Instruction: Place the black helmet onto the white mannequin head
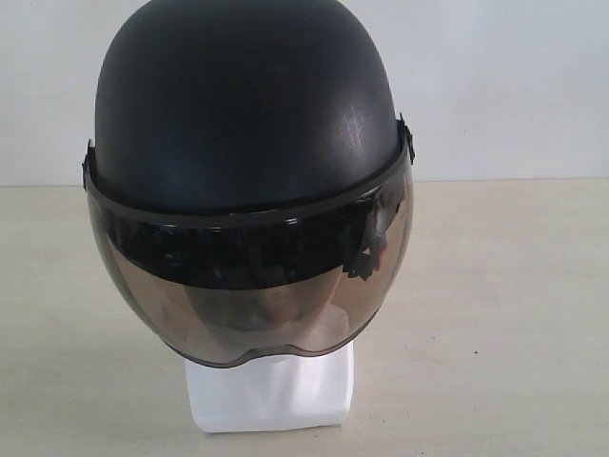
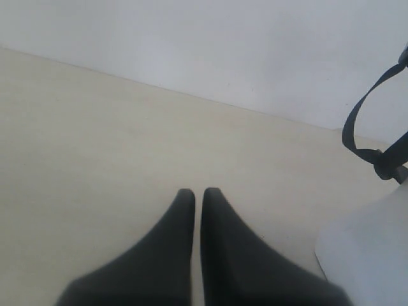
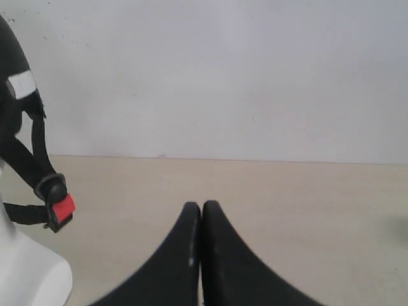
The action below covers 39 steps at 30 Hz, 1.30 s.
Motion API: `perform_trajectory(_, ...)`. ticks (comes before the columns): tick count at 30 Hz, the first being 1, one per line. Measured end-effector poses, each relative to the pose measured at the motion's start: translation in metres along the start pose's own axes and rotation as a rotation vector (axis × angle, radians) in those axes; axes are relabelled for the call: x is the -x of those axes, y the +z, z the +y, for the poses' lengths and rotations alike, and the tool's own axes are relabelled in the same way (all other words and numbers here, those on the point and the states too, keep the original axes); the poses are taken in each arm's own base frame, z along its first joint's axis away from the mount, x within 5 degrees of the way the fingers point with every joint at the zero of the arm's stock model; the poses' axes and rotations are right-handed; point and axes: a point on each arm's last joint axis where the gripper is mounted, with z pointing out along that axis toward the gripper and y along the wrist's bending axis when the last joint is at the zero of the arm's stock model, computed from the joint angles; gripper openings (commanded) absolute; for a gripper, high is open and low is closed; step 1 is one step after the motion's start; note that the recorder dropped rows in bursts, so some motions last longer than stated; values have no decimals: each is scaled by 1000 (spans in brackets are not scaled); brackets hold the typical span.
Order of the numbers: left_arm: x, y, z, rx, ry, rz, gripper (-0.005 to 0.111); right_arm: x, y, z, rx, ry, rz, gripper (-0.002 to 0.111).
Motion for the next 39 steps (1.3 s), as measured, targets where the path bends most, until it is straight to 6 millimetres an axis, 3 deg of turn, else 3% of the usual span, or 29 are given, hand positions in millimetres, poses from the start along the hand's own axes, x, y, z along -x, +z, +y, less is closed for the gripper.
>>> perform_trajectory(4,0,0,0,0,2,2,4,-46,-7,-4,-16,25,-29,0)
perform_trajectory(9,0,0,0,0,2,2,4,-48,-12,-6,-24,86,-62,0)
perform_trajectory(19,0,0,0,0,2,2,4,-71,-13,-8,-68,133,181,0)
perform_trajectory(39,0,0,0,0,2,2,4,-72,-13,-6,-52,204,188,0)
